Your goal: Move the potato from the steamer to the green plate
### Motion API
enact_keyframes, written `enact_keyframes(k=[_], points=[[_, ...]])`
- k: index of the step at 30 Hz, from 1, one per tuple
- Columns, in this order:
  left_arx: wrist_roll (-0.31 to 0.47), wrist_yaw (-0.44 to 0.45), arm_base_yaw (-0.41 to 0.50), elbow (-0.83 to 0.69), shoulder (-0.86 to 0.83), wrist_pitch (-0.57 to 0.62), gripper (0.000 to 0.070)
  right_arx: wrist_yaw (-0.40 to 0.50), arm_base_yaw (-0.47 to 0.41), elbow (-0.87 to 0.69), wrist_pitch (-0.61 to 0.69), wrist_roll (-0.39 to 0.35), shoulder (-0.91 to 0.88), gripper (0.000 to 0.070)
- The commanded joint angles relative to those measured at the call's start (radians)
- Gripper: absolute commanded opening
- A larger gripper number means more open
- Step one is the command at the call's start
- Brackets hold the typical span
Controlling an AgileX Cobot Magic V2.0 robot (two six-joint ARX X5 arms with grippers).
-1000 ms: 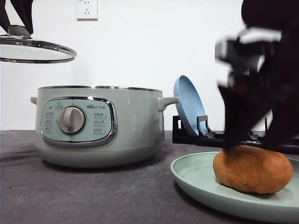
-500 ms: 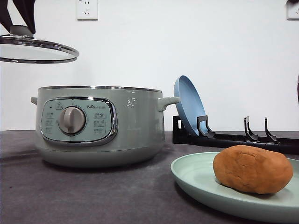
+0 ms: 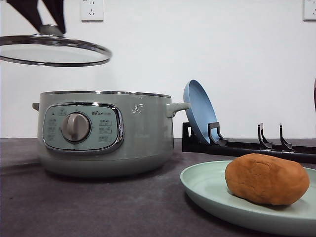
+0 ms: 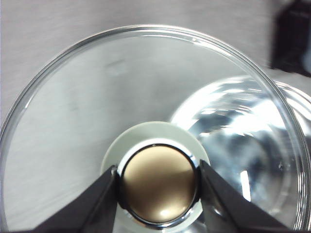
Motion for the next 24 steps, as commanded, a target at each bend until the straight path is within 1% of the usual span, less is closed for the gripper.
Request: enact_keyframes(k=[1, 6, 12, 21, 24], points=[[-0.010, 0.009, -0.030, 0.042, -0.018, 0.026, 0.0000, 0.003, 0.005, 0.016, 0.006, 0.019, 0.005, 0.0695], [-0.004, 0.009, -0.116, 0.042, -0.018, 0.026, 0.0000, 0.003, 0.005, 0.016, 0.009, 0.018, 0.007, 0.0695], [0.011, 0.009, -0.197, 0.042, -0.018, 0.022, 0.0000, 0.003, 0.005, 0.016, 0.010, 0.018, 0.007, 0.0694], [0.013, 0.009, -0.252, 0.040, -0.018, -0.004, 0.0000, 0.002, 0.005, 0.016, 0.007, 0.021, 0.007, 0.0694], [0.013, 0.009, -0.266, 0.025, -0.018, -0.011, 0.0000, 0.002, 0.005, 0.016, 0.007, 0.033, 0.007, 0.0695]])
